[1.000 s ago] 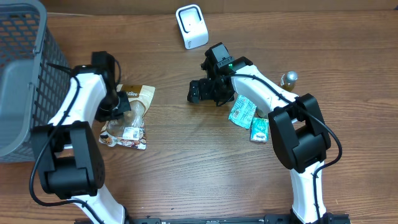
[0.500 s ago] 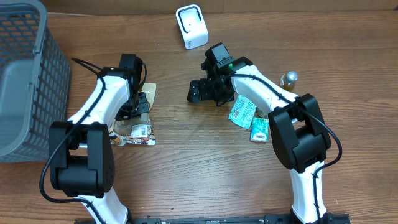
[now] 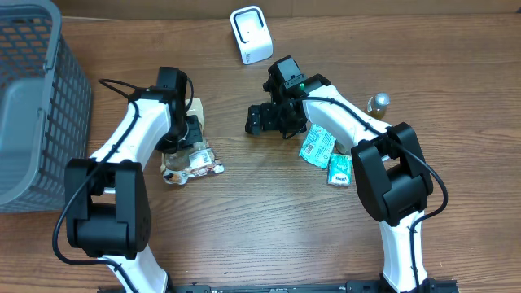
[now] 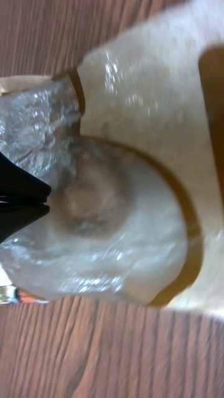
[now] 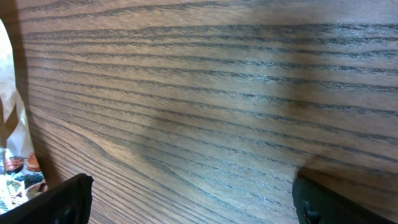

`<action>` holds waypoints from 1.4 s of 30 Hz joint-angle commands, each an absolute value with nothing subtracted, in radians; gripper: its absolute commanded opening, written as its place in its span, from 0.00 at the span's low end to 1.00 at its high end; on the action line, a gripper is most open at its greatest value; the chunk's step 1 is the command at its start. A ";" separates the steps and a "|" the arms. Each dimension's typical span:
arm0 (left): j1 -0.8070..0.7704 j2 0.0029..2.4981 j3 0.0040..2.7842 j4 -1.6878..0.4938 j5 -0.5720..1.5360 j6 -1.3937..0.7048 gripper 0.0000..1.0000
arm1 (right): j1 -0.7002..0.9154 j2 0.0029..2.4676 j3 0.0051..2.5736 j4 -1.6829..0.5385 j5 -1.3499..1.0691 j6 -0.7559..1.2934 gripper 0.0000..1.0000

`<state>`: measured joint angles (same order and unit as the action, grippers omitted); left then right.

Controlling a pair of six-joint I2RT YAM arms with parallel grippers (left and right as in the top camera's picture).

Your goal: Scan the item barcode

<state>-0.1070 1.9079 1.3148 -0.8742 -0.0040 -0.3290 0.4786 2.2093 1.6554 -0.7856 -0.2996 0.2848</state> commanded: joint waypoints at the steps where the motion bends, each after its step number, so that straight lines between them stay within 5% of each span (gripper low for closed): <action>1: -0.160 1.909 1.302 -0.868 0.084 -0.286 0.05 | 0.488 2.235 1.632 -0.789 -0.308 0.292 1.00; 11: -0.314 1.909 1.348 -0.899 0.073 -0.297 0.04 | 0.488 2.235 1.632 -0.789 -0.308 0.292 1.00; 22: -0.204 1.909 1.620 -1.155 -0.059 -0.381 0.04 | 0.488 2.235 1.632 -0.789 -0.308 0.292 1.00; 42: -0.115 1.909 1.335 -0.951 -0.159 -0.442 0.06 | 0.488 2.235 1.632 -0.764 -0.330 0.293 1.00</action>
